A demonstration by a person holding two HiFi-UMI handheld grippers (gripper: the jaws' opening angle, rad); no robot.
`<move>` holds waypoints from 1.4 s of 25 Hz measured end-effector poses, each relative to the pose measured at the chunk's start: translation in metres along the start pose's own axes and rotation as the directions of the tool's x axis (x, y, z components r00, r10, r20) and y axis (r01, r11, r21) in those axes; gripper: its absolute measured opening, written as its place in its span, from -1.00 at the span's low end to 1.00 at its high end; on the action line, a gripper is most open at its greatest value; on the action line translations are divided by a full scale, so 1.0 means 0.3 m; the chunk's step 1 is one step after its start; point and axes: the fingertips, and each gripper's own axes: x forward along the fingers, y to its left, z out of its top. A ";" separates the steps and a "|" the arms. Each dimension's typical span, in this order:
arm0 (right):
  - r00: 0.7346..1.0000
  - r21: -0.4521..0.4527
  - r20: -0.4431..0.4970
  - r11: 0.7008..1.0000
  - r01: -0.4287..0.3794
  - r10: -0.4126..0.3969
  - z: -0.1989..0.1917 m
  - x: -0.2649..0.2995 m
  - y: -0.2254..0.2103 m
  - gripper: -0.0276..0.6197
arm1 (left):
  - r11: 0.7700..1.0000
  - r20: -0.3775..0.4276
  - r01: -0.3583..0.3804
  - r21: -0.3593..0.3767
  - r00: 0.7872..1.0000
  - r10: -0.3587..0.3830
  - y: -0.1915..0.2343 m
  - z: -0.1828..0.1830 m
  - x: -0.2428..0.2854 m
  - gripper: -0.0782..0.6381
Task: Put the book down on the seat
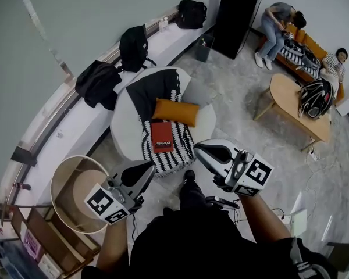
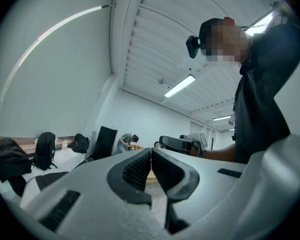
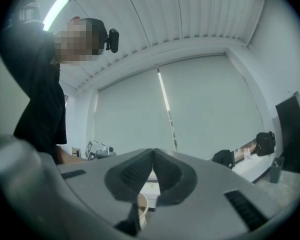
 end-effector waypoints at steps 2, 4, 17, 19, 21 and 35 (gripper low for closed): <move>1.000 0.009 -0.002 1.000 0.020 -0.020 -0.023 -0.021 0.042 -0.83 | 1.000 0.000 0.011 -0.009 1.000 -0.011 -0.042 -0.014 -0.032 -0.70; 0.999 0.036 0.015 0.999 0.028 -0.028 -0.026 -0.035 0.087 -0.83 | 0.999 0.000 0.025 -0.020 1.000 -0.025 -0.084 -0.029 -0.053 -0.70; 0.999 0.038 -0.027 0.999 -0.024 0.025 -0.070 -0.129 0.202 -0.83 | 0.999 -0.014 0.033 -0.027 0.999 -0.033 -0.215 -0.059 -0.018 -0.70; 0.999 0.028 -0.016 0.998 -0.049 0.050 -0.053 -0.151 0.222 -0.83 | 0.999 -0.025 0.036 -0.016 0.999 -0.036 -0.236 -0.064 0.010 -0.70; 0.998 0.057 0.019 0.997 -0.056 0.055 -0.037 -0.187 0.222 -0.83 | 0.999 -0.036 0.042 -0.003 0.999 -0.042 -0.257 -0.065 0.039 -0.70; 0.995 0.001 0.047 0.996 -0.086 0.086 0.003 -0.322 0.197 -0.83 | 1.000 -0.028 0.022 0.018 0.999 -0.021 -0.350 -0.094 0.170 -0.70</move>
